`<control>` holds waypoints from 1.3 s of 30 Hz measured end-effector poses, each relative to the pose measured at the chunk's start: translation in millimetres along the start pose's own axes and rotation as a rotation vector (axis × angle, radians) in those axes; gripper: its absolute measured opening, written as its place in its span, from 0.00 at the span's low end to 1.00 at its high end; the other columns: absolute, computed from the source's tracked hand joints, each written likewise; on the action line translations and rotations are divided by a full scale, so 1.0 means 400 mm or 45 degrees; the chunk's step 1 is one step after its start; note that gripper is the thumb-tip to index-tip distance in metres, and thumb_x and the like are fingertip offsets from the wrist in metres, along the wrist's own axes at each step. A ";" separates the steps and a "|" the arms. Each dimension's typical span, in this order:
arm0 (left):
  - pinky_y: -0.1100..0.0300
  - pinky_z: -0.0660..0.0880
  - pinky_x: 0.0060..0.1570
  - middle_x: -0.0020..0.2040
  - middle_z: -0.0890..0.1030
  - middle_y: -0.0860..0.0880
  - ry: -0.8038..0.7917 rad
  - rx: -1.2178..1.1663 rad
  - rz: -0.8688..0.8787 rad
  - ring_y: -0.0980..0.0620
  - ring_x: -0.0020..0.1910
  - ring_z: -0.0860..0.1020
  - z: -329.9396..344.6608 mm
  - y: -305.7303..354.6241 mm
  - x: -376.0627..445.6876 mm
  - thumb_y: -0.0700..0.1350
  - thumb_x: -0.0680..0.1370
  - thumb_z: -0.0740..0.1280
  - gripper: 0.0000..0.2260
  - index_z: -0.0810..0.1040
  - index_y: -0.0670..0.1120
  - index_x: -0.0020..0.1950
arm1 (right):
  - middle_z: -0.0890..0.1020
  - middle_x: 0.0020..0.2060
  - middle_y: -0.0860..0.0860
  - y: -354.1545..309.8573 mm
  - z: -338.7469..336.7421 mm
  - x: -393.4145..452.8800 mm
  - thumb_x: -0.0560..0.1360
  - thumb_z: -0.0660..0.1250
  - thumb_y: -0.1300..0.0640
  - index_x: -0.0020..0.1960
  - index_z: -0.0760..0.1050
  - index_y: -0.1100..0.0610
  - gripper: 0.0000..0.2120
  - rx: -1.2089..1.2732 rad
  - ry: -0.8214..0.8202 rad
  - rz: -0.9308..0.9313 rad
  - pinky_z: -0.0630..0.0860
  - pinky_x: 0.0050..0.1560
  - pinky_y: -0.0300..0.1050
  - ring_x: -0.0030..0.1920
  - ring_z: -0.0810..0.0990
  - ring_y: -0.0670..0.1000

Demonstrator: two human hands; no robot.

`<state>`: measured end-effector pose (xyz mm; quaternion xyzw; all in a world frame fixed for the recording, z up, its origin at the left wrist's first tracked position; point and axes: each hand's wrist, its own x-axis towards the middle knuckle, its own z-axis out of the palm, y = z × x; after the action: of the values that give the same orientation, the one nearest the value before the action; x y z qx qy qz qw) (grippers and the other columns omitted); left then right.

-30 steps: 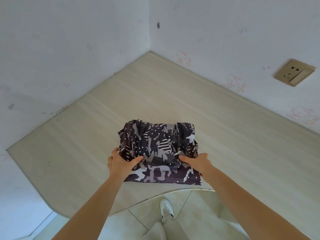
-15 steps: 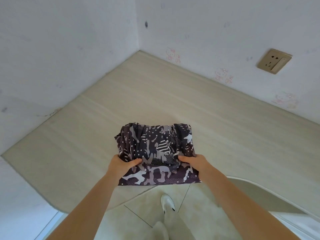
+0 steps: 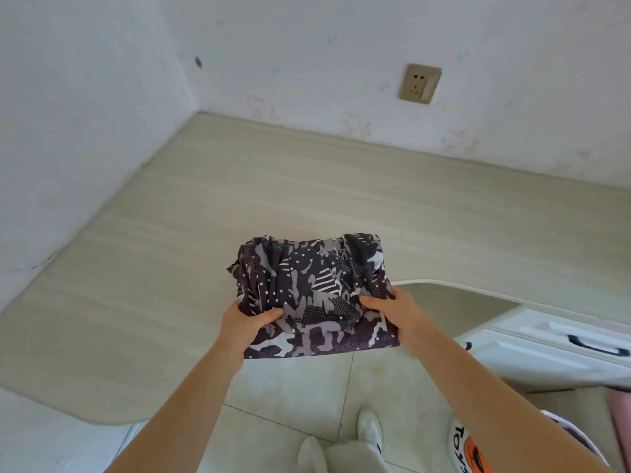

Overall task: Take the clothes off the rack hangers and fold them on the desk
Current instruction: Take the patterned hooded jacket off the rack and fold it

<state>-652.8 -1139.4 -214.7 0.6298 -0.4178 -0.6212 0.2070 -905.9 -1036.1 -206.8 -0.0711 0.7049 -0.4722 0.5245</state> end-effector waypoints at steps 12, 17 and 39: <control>0.49 0.79 0.53 0.53 0.83 0.51 -0.354 0.245 0.216 0.49 0.51 0.82 0.455 -0.060 -0.176 0.43 0.66 0.80 0.26 0.76 0.49 0.61 | 0.85 0.46 0.56 0.153 -0.508 -0.165 0.68 0.77 0.61 0.55 0.77 0.57 0.17 0.290 0.300 -0.087 0.82 0.45 0.54 0.45 0.85 0.58; 0.53 0.78 0.53 0.52 0.83 0.51 -0.491 0.409 0.286 0.51 0.51 0.81 0.707 -0.161 -0.323 0.41 0.67 0.79 0.24 0.76 0.48 0.60 | 0.85 0.47 0.57 0.285 -0.797 -0.266 0.68 0.76 0.62 0.57 0.77 0.58 0.19 0.406 0.385 -0.051 0.82 0.48 0.58 0.45 0.85 0.60; 0.59 0.71 0.55 0.61 0.76 0.52 -0.956 1.113 0.158 0.54 0.56 0.76 1.453 -0.825 -0.433 0.40 0.68 0.78 0.40 0.59 0.49 0.73 | 0.80 0.51 0.54 0.985 -1.457 -0.229 0.73 0.68 0.68 0.63 0.68 0.58 0.20 0.399 0.897 0.402 0.80 0.46 0.50 0.46 0.81 0.53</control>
<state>-1098.4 -667.2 -449.2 0.3677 -0.7165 -0.5586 -0.1987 -1180.1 -422.5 -434.4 0.2844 0.7631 -0.4831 0.3217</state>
